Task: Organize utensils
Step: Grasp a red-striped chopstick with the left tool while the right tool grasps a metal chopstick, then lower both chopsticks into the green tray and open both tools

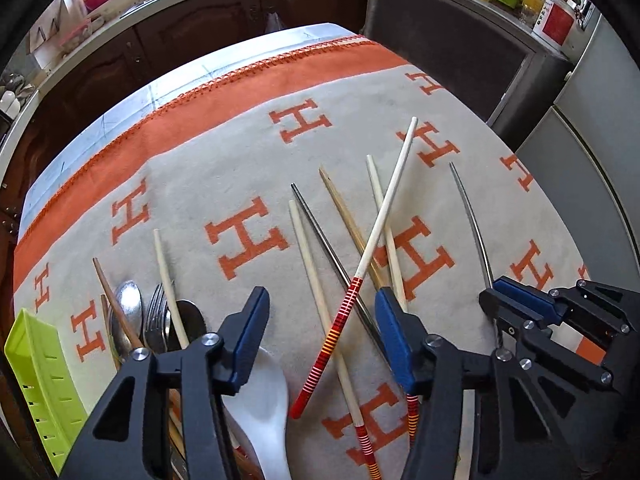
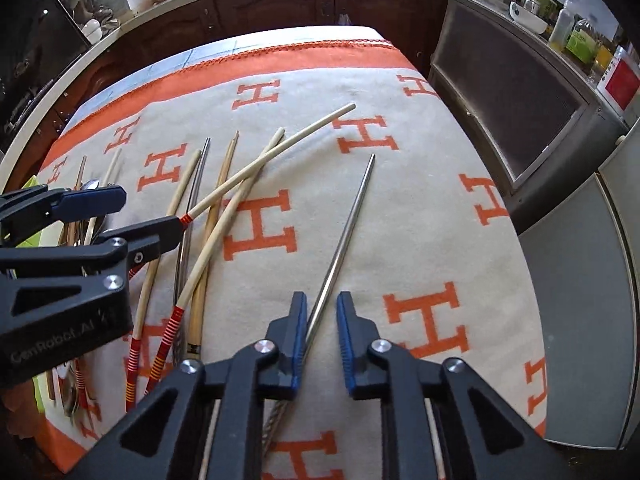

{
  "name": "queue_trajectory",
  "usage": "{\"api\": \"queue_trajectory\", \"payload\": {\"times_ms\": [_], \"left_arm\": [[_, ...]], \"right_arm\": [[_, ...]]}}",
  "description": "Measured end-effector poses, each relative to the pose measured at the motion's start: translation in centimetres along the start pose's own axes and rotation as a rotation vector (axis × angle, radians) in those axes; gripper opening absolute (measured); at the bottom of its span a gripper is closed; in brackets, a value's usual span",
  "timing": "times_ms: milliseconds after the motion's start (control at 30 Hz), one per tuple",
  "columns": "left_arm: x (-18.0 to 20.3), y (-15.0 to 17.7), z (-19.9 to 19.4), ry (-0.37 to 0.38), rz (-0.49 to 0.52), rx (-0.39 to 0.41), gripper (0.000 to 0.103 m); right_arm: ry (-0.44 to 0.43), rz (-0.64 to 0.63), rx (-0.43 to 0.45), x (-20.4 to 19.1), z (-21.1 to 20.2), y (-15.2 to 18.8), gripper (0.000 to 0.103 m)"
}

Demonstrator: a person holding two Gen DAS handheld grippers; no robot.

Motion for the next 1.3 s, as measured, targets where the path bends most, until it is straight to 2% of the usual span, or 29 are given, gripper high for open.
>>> {"api": "queue_trajectory", "payload": {"times_ms": [200, 267, 333, 467, 533, 867, 1100, 1300], "left_arm": [[0.4, 0.1, 1.3, 0.0, 0.003, -0.043, 0.042], [0.5, 0.1, 1.6, 0.006, 0.003, -0.055, 0.033], [0.6, 0.0, 1.6, -0.002, 0.003, -0.053, 0.014], [0.1, 0.2, 1.4, 0.006, -0.032, -0.061, 0.01], [-0.3, 0.3, 0.9, 0.013, -0.053, -0.052, 0.004], [-3.1, 2.1, -1.6, 0.068, -0.172, -0.027, 0.004], [-5.4, 4.7, -6.5, 0.04, -0.251, 0.058, 0.004], [-8.7, 8.4, -12.4, 0.002, -0.36, 0.173, 0.004]], "right_arm": [[-0.057, 0.042, -0.006, 1.0, -0.2, 0.2, 0.006], [-0.071, 0.052, -0.006, 1.1, -0.2, 0.2, 0.006], [-0.087, 0.063, -0.005, 1.3, -0.2, 0.2, 0.006], [-0.113, 0.081, -0.007, 1.5, -0.2, 0.2, 0.006], [-0.121, 0.087, -0.008, 1.6, -0.2, 0.3, 0.006], [-0.179, 0.116, -0.029, 1.7, -0.3, 0.4, 0.006], [-0.273, 0.127, -0.056, 0.5, -1.2, 0.8, 0.006], [-0.353, 0.083, -0.043, -2.4, -3.7, 0.6, 0.005]]}}
Point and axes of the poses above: each gripper's, at about its wrist camera, not at the fingertips, and z roughly the way its jaws point, x to its right, y to its underside, the point moved 6 cm from there along z, roughly the way its jaws point, and after that the axes turned 5 degrees about -x, right-handed, at the moved point
